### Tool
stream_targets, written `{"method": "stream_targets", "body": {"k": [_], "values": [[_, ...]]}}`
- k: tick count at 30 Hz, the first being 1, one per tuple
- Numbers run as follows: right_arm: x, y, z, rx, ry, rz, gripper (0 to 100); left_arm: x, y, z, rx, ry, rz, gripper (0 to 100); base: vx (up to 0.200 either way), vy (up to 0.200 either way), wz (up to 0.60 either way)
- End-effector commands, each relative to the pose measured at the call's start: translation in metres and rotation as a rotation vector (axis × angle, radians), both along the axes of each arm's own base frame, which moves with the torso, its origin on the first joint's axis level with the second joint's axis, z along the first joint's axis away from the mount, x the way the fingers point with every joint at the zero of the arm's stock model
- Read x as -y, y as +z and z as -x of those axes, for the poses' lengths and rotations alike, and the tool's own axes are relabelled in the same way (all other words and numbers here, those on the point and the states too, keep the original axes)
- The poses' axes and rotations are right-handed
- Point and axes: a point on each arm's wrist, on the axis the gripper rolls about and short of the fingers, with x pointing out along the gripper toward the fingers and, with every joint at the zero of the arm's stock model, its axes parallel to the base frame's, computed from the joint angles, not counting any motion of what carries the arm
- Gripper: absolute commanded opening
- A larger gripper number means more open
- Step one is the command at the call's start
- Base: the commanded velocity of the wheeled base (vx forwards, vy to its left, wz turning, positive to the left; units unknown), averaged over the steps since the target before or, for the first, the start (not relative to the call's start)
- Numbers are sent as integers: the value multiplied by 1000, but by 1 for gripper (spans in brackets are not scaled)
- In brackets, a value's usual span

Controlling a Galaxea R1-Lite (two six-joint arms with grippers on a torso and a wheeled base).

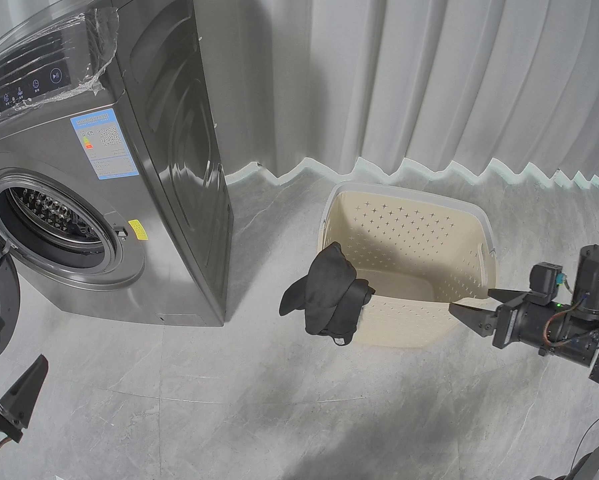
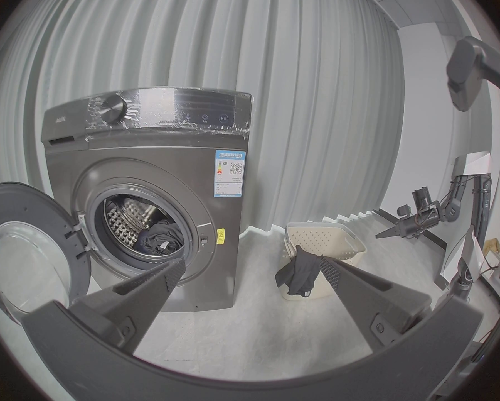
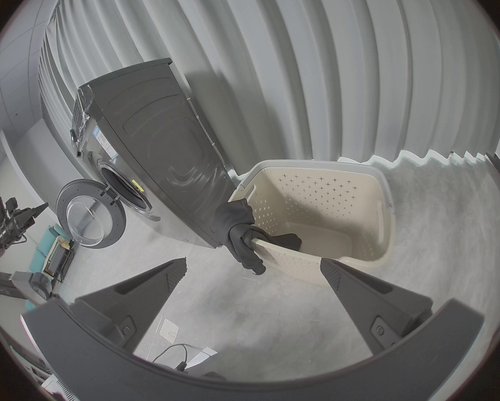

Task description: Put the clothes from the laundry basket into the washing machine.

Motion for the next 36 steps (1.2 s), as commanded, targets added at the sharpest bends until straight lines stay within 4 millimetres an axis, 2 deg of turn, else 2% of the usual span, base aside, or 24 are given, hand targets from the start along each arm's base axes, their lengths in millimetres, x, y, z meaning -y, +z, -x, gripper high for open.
{"method": "stream_targets", "body": {"k": [1,6,13,19,30,36], "values": [[-28,-25,-40,-39,19,15,100,5,-10,-35,-150,-36,-8,100,0,0,0],[-44,-32,-59,-19,39,10,100,5,-26,-35,-158,-40,3,100,0,0,0],[-64,-47,-82,-22,45,20,100,6,-36,-30,-173,-78,52,100,0,0,0],[-78,-60,-101,-13,61,20,100,6,-40,-22,-159,-128,81,100,0,0,0],[-110,-89,-127,-29,102,31,100,6,-48,-20,-176,-132,80,100,0,0,0],[-115,-98,-140,-15,99,25,100,5,-48,-19,-173,-133,80,100,0,0,0]]}}
